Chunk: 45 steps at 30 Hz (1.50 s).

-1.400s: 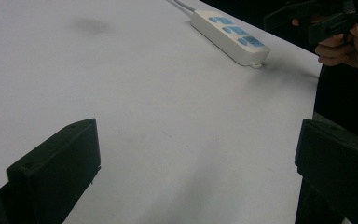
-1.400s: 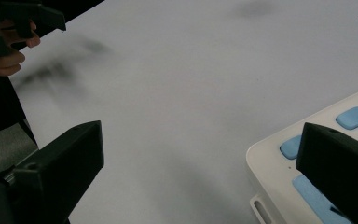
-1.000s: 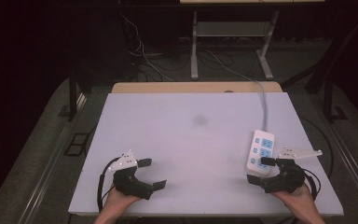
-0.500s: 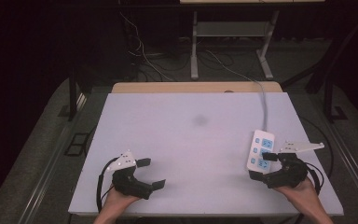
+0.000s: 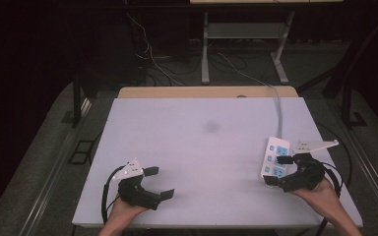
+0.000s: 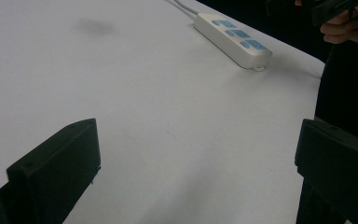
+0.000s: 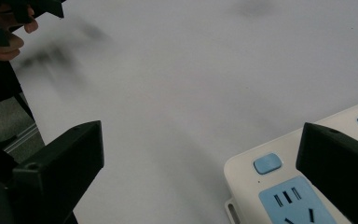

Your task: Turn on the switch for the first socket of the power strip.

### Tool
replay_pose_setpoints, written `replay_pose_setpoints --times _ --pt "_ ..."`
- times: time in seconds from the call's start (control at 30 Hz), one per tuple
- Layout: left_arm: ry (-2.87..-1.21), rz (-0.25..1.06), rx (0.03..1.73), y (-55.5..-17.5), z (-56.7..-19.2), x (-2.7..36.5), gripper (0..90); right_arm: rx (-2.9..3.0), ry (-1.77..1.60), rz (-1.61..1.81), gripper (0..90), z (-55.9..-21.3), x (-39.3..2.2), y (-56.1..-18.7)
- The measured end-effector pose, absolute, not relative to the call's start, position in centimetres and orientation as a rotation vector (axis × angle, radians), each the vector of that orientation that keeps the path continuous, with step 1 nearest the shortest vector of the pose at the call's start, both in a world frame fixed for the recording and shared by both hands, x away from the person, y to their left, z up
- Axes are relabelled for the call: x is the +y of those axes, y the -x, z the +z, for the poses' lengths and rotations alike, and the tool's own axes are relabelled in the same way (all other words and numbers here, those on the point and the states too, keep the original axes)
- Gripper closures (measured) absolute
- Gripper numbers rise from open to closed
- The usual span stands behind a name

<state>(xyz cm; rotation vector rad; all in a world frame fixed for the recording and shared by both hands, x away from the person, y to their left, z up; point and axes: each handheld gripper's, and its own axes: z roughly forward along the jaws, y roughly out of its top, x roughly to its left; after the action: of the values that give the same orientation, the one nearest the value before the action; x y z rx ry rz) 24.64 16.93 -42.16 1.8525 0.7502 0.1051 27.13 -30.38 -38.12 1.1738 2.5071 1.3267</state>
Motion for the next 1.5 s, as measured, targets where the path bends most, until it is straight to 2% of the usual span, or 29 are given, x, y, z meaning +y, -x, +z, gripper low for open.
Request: replay_pose_setpoints --times 1.5 --pt "-1.85 0.093 0.766 -24.8 -42.3 17.0 0.0 2.582 -1.187 1.174 0.4 -35.7 -32.1 -34.0"
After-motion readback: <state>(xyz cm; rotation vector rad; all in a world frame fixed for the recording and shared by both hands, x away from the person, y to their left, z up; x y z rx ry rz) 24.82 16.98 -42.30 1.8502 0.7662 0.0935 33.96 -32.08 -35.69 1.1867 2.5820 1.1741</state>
